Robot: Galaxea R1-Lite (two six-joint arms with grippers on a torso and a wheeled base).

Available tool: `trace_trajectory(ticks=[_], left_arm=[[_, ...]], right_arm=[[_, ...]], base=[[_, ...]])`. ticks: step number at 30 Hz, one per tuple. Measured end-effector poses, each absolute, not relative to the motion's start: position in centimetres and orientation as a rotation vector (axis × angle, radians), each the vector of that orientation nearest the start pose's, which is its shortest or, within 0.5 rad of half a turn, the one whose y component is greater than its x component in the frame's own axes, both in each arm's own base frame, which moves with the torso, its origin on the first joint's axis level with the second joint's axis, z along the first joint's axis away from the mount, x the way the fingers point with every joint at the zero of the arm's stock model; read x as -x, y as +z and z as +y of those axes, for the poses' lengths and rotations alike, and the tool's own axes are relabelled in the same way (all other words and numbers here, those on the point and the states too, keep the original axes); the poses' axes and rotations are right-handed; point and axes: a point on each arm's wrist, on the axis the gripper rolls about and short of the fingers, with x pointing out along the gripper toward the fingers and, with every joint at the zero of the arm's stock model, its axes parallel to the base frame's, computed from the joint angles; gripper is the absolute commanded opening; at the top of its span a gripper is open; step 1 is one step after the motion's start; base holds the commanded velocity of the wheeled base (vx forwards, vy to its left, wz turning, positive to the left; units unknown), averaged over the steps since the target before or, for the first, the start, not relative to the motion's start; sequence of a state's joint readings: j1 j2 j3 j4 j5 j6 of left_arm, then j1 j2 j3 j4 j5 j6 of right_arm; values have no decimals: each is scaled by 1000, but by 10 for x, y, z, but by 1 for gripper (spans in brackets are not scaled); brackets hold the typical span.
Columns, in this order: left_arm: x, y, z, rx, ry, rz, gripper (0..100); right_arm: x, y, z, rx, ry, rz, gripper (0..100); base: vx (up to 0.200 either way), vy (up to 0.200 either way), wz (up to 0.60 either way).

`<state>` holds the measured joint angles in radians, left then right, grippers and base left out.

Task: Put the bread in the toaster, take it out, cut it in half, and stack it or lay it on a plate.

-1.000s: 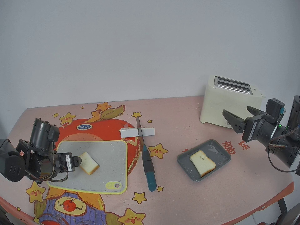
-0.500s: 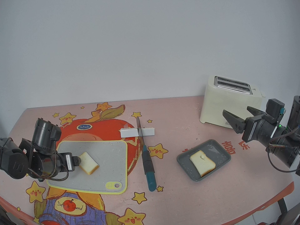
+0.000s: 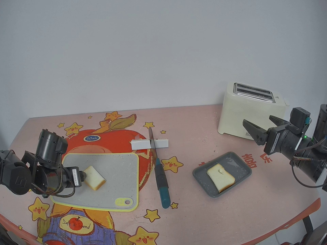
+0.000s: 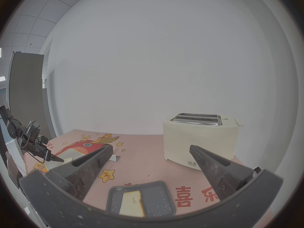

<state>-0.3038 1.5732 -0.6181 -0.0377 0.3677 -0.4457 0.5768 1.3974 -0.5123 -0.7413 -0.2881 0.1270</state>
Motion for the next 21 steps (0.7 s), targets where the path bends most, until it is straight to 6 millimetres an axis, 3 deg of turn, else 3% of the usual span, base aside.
trace_trajectory(ticks=[21], left_arm=[[-217,127,-62,117,230,804,0]], right_arm=[[-185,195,113,-66,280,144,100]], base=[[0,0,0]])
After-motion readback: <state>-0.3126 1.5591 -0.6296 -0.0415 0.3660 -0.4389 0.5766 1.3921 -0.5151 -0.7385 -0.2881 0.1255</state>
